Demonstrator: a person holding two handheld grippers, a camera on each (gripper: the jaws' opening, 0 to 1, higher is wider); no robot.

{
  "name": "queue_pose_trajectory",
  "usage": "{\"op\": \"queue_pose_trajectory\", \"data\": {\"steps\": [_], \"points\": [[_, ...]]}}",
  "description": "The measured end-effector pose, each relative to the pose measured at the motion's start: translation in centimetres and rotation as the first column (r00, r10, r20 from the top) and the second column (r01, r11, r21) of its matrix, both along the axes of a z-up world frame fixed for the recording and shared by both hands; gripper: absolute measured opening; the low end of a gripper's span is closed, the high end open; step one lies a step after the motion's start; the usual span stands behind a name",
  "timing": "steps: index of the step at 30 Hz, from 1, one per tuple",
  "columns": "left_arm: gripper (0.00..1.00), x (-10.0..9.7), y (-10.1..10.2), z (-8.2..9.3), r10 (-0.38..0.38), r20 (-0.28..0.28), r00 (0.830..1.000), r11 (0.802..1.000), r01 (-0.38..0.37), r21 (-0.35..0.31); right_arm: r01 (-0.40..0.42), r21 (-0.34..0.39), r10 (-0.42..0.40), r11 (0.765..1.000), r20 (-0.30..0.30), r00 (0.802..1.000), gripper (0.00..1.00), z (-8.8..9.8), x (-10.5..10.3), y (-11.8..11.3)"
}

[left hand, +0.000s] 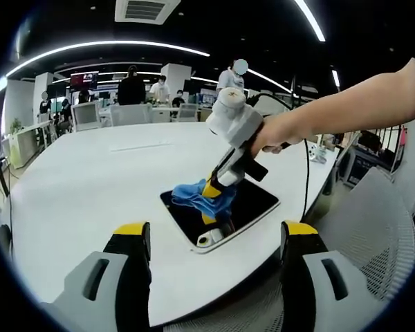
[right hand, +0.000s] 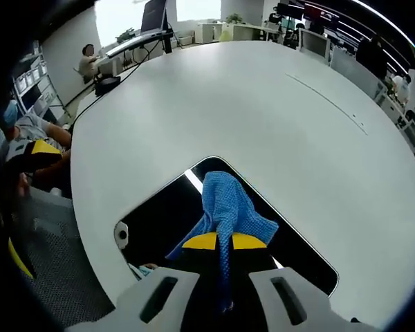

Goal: Wipe the mirror surface with the cleaning cloth until all visible marks leave the cleaned area.

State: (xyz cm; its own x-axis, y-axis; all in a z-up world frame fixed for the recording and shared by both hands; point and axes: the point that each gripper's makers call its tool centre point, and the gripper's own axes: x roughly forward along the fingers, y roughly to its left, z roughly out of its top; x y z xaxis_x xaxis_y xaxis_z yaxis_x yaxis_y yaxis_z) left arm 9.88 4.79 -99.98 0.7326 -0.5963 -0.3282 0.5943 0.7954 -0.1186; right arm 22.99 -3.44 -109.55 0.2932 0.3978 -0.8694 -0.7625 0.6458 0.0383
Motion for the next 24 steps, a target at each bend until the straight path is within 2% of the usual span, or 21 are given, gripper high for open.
{"op": "queue_pose_trajectory", "data": {"steps": [7,12,24], "points": [[0.74,0.0,0.0,0.0,-0.002,0.000,1.000,1.000,0.002,-0.003,-0.006,0.013,0.006,1.000,-0.036,0.999,0.00,0.5,-2.5,0.7],[0.74,0.0,-0.1,0.0,-0.003,0.000,1.000,1.000,0.003,-0.005,-0.037,-0.016,0.037,0.999,-0.012,0.999,0.00,0.6,-3.5,0.9],[0.74,0.0,0.0,0.1,0.001,0.002,1.000,1.000,-0.001,-0.007,-0.088,-0.036,0.088,0.995,-0.007,0.996,0.00,0.6,-5.1,0.9]]}}
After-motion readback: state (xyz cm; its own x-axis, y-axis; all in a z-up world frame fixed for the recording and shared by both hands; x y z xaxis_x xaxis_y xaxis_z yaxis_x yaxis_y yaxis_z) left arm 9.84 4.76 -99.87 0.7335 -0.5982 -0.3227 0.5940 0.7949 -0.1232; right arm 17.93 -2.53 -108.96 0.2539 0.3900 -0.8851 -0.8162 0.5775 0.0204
